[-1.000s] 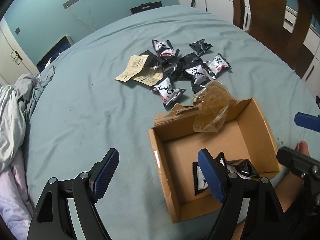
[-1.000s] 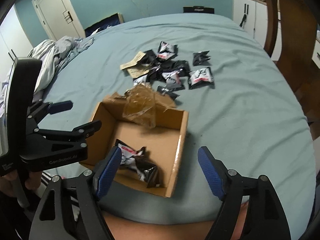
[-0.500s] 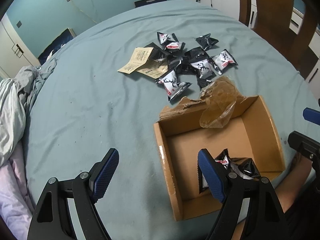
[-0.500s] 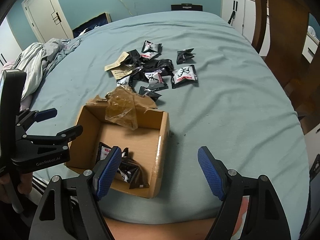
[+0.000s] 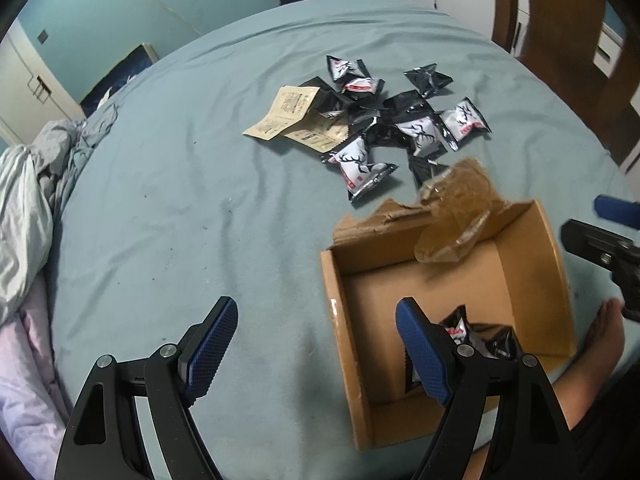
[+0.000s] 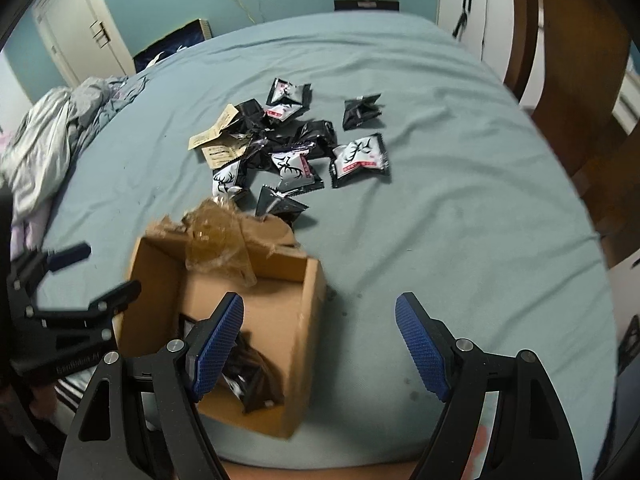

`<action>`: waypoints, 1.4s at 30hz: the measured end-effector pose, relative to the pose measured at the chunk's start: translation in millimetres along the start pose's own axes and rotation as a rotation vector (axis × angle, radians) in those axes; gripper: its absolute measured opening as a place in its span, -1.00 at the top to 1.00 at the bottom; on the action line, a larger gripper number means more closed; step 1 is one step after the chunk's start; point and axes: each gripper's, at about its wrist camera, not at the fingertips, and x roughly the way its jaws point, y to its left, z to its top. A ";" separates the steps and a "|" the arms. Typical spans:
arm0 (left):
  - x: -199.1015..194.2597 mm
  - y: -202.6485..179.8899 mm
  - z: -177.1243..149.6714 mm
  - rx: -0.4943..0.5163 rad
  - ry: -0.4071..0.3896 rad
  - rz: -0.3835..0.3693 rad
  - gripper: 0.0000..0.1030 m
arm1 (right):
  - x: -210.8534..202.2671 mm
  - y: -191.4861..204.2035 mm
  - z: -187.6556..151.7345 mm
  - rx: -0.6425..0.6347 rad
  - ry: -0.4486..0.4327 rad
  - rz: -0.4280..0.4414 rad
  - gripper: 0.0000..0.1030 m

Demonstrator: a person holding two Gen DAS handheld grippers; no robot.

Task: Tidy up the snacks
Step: 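Reach the right gripper to the pile and grasp a white deer-print packet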

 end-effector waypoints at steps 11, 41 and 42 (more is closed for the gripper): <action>2.0 17.0 15.1 -0.041 -0.027 0.017 -0.60 | 53.1 -36.3 58.4 0.135 0.012 0.047 -0.52; 40.5 58.7 52.1 -0.181 -0.032 -0.108 -0.60 | 137.0 -33.0 116.2 -0.051 -0.017 -0.042 0.32; 40.8 60.5 51.8 -0.190 -0.030 -0.107 -0.60 | 130.9 -32.5 115.2 -0.054 -0.024 -0.039 0.33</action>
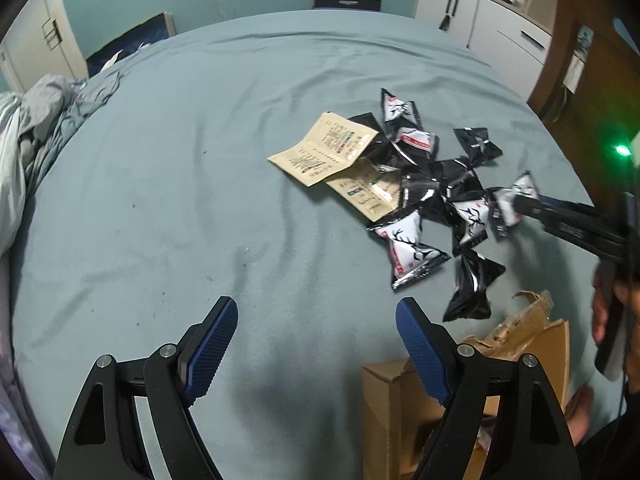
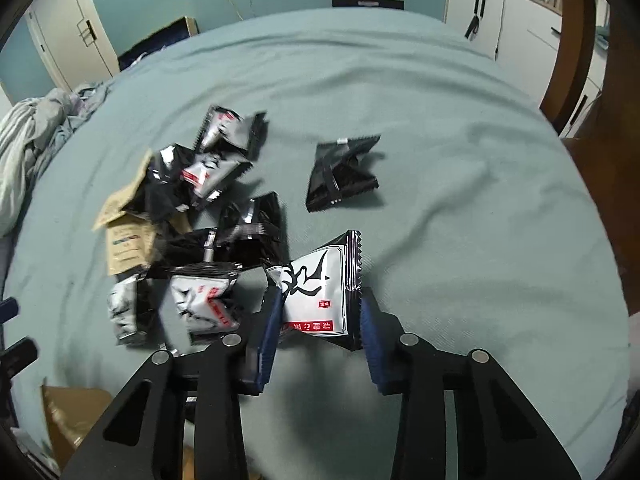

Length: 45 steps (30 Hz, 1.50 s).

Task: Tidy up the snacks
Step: 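Reach the right gripper to the pile and grasp a white deer-print packet, then grasp a white deer-print packet with the left gripper from the pile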

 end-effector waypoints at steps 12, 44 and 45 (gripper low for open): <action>-12.0 3.8 -2.8 -0.008 -0.038 0.041 -0.60 | -127.9 -4.6 -41.3 0.073 -0.186 0.056 0.48; 124.5 -61.4 72.6 0.124 0.303 -0.089 -0.41 | -164.1 -37.1 -127.0 0.206 -0.063 0.379 0.48; 124.1 -63.7 72.9 0.141 0.297 -0.066 -0.32 | -167.0 -36.2 -128.1 0.201 -0.066 0.376 0.48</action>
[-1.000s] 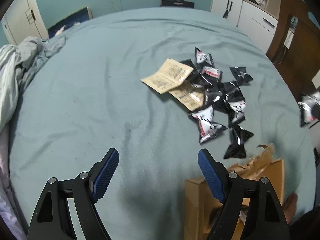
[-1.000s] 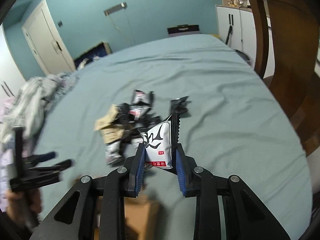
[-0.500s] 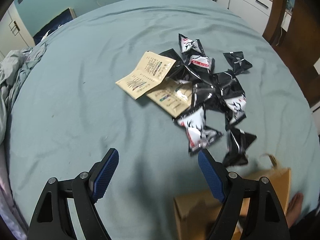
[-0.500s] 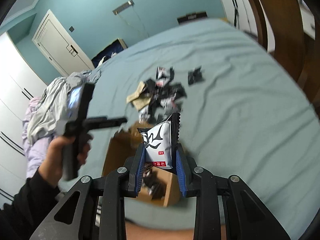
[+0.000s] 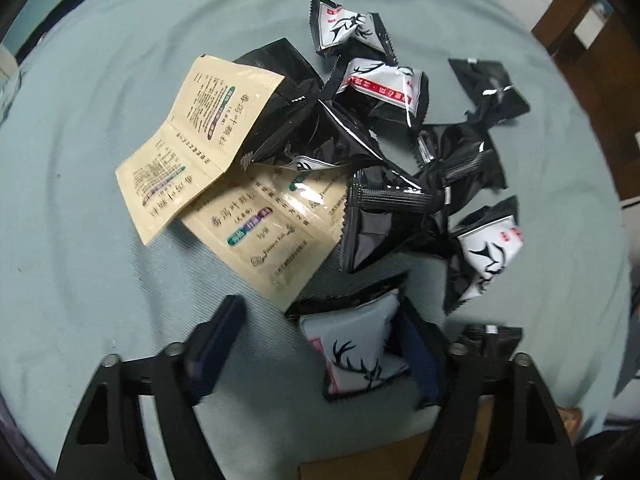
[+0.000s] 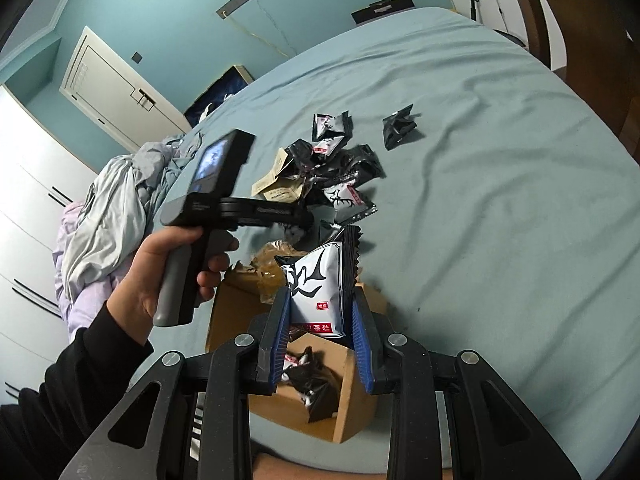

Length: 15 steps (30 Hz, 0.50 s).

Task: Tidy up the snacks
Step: 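Grasp a white deer-print packet with the left gripper from the pile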

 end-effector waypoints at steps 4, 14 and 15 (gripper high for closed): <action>-6.1 -5.1 -2.3 0.014 -0.017 0.019 0.04 | 1.9 10.6 -1.3 -0.025 0.000 -0.027 0.48; -92.7 12.0 -48.9 -0.077 -0.269 0.046 0.08 | 5.1 16.0 -4.3 -0.017 -0.036 -0.075 0.48; -101.0 15.8 -57.7 -0.082 -0.301 0.069 0.08 | 3.0 15.7 -5.8 -0.015 -0.045 -0.080 0.48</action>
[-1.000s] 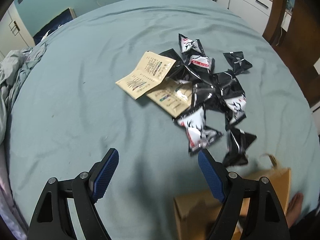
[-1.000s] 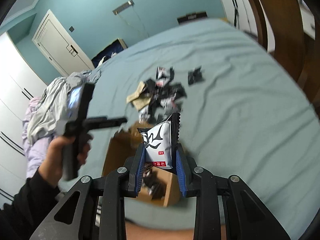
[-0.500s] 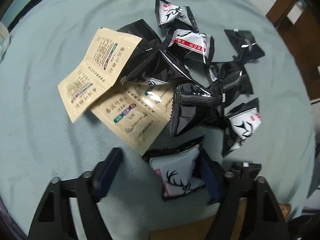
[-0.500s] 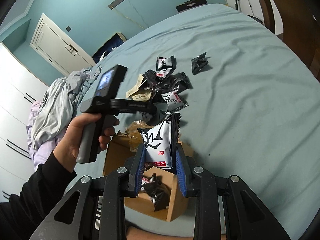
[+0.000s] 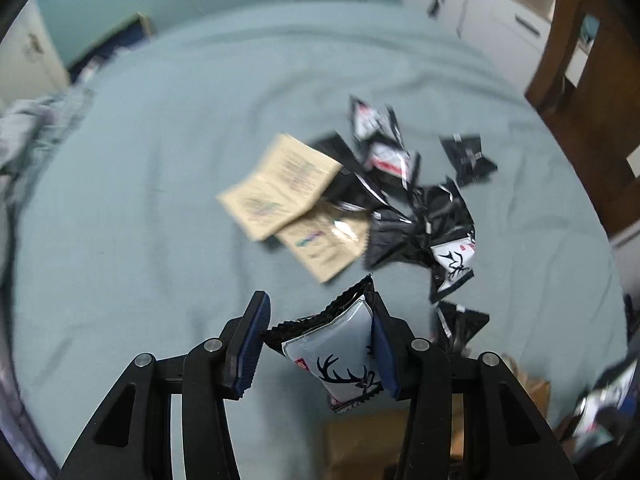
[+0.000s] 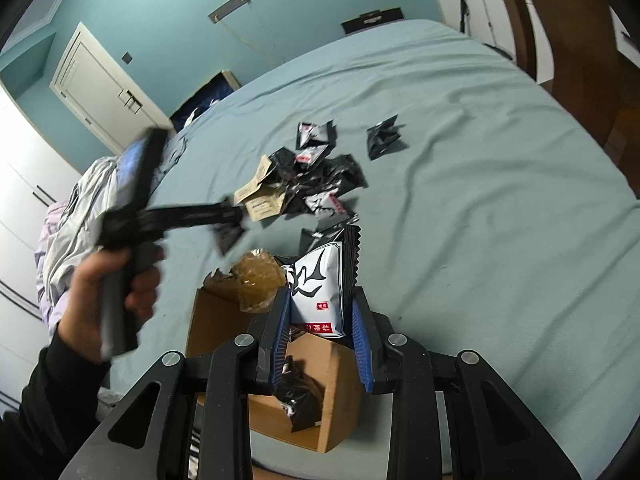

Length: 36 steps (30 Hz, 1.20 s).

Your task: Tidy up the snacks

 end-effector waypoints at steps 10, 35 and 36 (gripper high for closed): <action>-97.3 13.9 -73.5 0.026 -0.202 -0.064 0.08 | -20.7 6.1 -19.3 -0.024 -0.059 -0.010 0.48; -85.3 -46.7 -116.9 0.253 -0.179 0.057 -0.84 | -20.4 21.4 -32.5 -0.101 -0.008 0.052 0.47; -83.5 -40.9 -114.2 0.222 -0.170 0.060 -0.84 | -18.5 24.0 -32.6 -0.113 -0.001 0.051 0.47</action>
